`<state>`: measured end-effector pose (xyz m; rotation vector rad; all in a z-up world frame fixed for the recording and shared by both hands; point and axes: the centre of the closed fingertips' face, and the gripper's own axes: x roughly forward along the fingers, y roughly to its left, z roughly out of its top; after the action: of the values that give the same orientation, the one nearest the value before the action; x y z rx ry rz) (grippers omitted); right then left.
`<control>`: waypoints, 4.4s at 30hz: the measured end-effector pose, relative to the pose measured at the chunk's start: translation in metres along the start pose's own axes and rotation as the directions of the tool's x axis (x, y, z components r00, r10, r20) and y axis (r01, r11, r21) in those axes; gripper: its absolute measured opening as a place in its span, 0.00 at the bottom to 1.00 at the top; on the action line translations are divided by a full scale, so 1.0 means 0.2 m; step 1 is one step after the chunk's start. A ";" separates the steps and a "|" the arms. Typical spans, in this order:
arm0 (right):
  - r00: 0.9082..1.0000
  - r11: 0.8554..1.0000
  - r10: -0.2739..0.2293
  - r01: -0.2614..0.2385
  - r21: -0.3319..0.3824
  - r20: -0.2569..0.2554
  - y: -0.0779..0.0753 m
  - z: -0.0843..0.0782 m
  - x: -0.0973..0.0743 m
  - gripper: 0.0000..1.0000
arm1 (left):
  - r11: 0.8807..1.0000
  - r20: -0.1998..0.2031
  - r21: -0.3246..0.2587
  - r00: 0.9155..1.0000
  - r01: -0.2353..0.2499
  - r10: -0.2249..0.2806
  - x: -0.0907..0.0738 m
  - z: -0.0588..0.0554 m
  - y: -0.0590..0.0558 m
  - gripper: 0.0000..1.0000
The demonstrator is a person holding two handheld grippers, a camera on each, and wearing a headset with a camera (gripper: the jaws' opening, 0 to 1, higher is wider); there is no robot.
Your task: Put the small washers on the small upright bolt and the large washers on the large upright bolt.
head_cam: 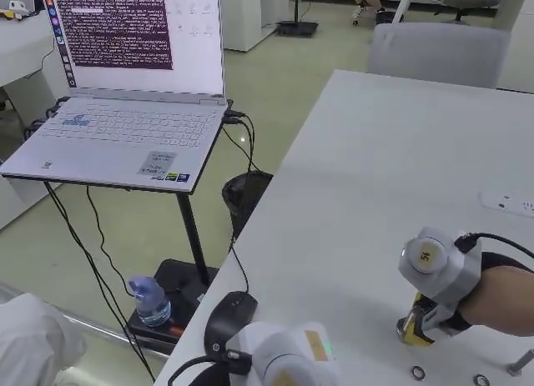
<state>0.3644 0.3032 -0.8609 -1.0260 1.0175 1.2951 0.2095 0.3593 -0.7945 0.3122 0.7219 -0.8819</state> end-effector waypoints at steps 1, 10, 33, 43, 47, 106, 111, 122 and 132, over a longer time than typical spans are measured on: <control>1.000 1.000 -0.004 0.004 -0.003 -0.005 0.00 -0.01 0.00 0.30 | 1.000 0.000 0.000 1.000 0.000 0.000 0.00 0.00 0.00 0.76; 1.000 1.000 -0.001 0.001 0.027 0.003 0.02 -0.06 -0.04 0.30 | 1.000 0.007 0.008 1.000 -0.002 0.002 0.00 0.02 0.00 0.76; 0.998 0.999 0.033 -0.035 0.040 0.055 0.22 -0.09 -0.02 0.28 | 1.000 0.013 0.013 1.000 -0.009 0.009 0.00 0.03 0.00 0.76; 0.996 0.999 0.042 -0.043 0.004 0.072 0.27 -0.10 0.03 0.27 | 1.000 0.022 0.019 1.000 -0.010 0.009 0.00 0.05 0.00 0.76; 0.998 0.999 0.031 -0.030 -0.017 0.057 0.27 -0.11 0.05 0.25 | 1.000 0.016 0.019 1.000 -0.007 0.006 0.00 0.04 -0.01 0.75; 0.999 0.999 -0.029 0.027 0.044 0.040 0.27 -0.22 -0.08 0.12 | 1.000 0.015 0.011 1.000 0.001 -0.001 0.01 0.06 -0.06 0.69; 0.998 0.996 -0.042 0.038 0.081 0.055 0.25 -0.28 -0.17 0.12 | 1.000 0.022 0.011 1.000 -0.001 0.001 0.02 0.08 -0.06 0.70; 0.995 0.985 -0.078 0.069 0.156 0.057 0.22 -0.48 -0.34 0.12 | 1.000 0.015 0.017 1.000 -0.006 0.005 0.06 0.10 -0.08 0.70; 0.994 0.975 -0.103 0.094 0.201 0.033 0.18 -0.67 -0.41 0.12 | 1.000 0.019 0.006 1.000 -0.019 0.018 0.08 0.09 -0.09 0.74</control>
<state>0.3248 0.1529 -0.8141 -0.8809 1.0278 1.1061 0.2101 0.3287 -0.7917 0.3146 0.6976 -0.8685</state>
